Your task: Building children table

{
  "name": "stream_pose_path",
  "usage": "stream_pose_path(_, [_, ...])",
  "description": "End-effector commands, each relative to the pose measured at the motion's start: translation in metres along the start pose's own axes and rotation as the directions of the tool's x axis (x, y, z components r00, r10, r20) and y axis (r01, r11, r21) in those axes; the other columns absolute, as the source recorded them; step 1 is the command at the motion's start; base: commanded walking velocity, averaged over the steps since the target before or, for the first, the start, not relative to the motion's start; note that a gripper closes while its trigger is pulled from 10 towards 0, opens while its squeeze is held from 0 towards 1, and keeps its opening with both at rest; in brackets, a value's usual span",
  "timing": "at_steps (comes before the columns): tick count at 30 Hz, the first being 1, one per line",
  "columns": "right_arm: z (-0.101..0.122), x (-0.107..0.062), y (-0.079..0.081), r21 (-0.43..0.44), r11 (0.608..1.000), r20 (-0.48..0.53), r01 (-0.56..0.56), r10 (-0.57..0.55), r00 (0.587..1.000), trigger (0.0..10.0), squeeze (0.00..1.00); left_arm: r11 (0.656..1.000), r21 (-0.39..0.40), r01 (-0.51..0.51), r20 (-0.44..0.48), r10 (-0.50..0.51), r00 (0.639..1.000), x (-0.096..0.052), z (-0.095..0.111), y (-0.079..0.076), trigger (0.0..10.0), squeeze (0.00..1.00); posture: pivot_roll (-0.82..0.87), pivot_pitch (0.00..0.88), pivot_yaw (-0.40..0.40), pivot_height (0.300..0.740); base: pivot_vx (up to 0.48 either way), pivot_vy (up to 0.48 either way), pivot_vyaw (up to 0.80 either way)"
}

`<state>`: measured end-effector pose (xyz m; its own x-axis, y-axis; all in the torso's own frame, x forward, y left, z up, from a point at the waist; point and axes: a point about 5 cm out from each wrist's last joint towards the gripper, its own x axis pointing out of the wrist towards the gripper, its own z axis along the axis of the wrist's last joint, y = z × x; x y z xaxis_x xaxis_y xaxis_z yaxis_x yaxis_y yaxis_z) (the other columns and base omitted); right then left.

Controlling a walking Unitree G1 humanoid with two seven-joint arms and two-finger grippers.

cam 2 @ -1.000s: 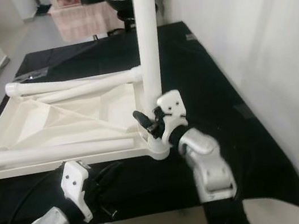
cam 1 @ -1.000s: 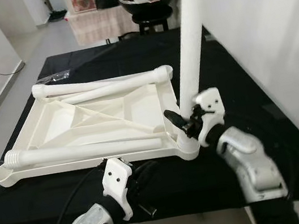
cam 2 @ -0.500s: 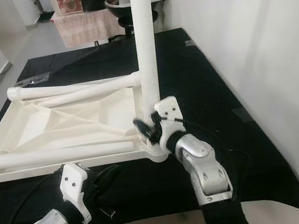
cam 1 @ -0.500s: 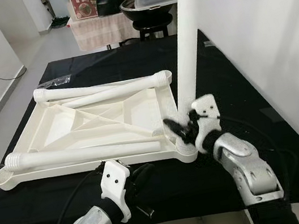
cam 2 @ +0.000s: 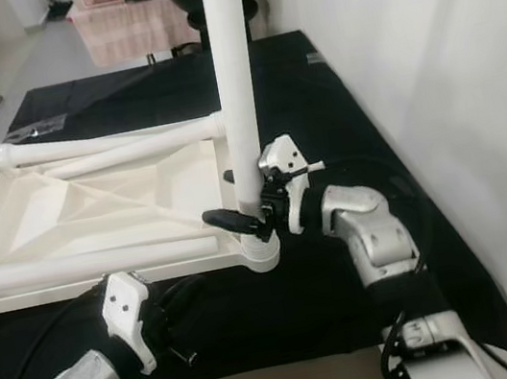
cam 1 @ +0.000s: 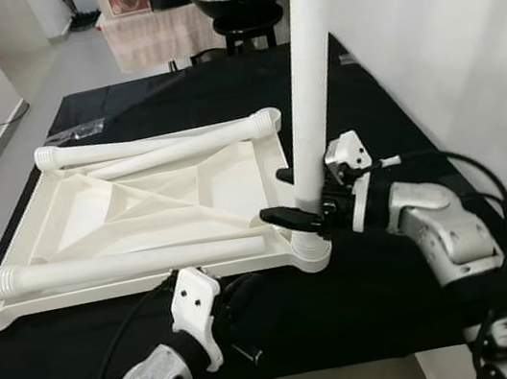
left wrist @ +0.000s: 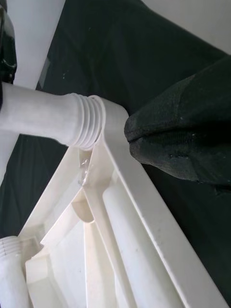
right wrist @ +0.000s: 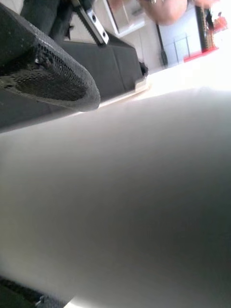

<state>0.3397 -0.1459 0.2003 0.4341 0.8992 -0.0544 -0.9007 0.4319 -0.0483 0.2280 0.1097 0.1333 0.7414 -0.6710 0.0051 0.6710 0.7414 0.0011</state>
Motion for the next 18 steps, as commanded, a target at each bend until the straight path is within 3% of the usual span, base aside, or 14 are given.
stream_pose_path(1, [0.001, 0.007, -0.003, -0.012, 1.000, -0.003, -0.025, 0.025, 1.000, 10.0, 0.00, 1.000, -0.008, 0.003, -0.020, -0.003, 1.000, -0.002, -0.004, -0.003, 10.0, 0.00, 0.04, 0.089, 0.002, 0.740, 0.000, 0.000, 0.00])
stream_pose_path(2, [0.002, 0.008, -0.006, -0.016, 1.000, -0.004, -0.019, 0.019, 1.000, 10.0, 0.00, 1.000, -0.009, 0.005, -0.022, -0.005, 1.000, -0.002, -0.004, -0.003, 10.0, 0.00, 0.04, 0.089, 0.002, 0.740, 0.000, 0.000, 0.00])
stream_pose_path(3, [0.003, 0.008, -0.009, -0.003, 1.000, 0.001, -0.018, 0.018, 1.000, 8.9, 0.00, 1.000, -0.009, 0.006, -0.023, -0.006, 1.000, -0.002, -0.004, -0.004, 10.0, 0.00, 0.04, 0.088, 0.002, 0.740, 0.000, 0.000, 0.00])
stream_pose_path(4, [0.003, 0.008, -0.009, -0.003, 1.000, 0.001, -0.018, 0.018, 1.000, 8.9, 0.00, 1.000, -0.009, 0.006, -0.023, -0.006, 1.000, -0.002, -0.004, -0.004, 10.0, 0.00, 0.04, 0.088, 0.002, 0.740, 0.000, 0.000, 0.00])
stream_pose_path(5, [0.004, 0.009, -0.011, 0.004, 1.000, 0.008, -0.021, 0.021, 1.000, 2.2, 0.00, 1.000, -0.009, 0.006, -0.024, -0.007, 1.000, -0.002, -0.005, -0.004, 10.0, 0.00, 0.04, 0.089, 0.002, 0.740, 0.000, 0.000, 0.00])
stream_pose_path(6, [0.004, 0.009, -0.011, 0.004, 1.000, 0.008, -0.021, 0.021, 1.000, 2.2, 0.00, 1.000, -0.009, 0.006, -0.024, -0.007, 1.000, -0.002, -0.005, -0.004, 10.0, 0.00, 0.04, 0.089, 0.002, 0.740, 0.000, 0.000, 0.00])
stream_pose_path(7, [0.005, 0.009, -0.014, 0.026, 0.999, 0.020, -0.047, 0.047, 0.999, 0.0, 0.00, 1.000, -0.009, 0.007, -0.025, -0.007, 1.000, -0.003, -0.005, -0.005, 10.0, 0.00, 0.05, 0.088, 0.001, 0.740, 0.000, 0.000, 0.00])
stream_pose_path(18, [0.000, 0.002, -0.016, 0.043, 0.992, 0.012, -0.118, 0.118, 0.993, 0.0, 0.00, 1.000, -0.013, 0.006, -0.029, -0.007, 1.000, -0.003, -0.006, -0.006, 10.0, 0.00, 0.05, 0.085, -0.001, 0.740, 0.000, 0.000, 0.00])
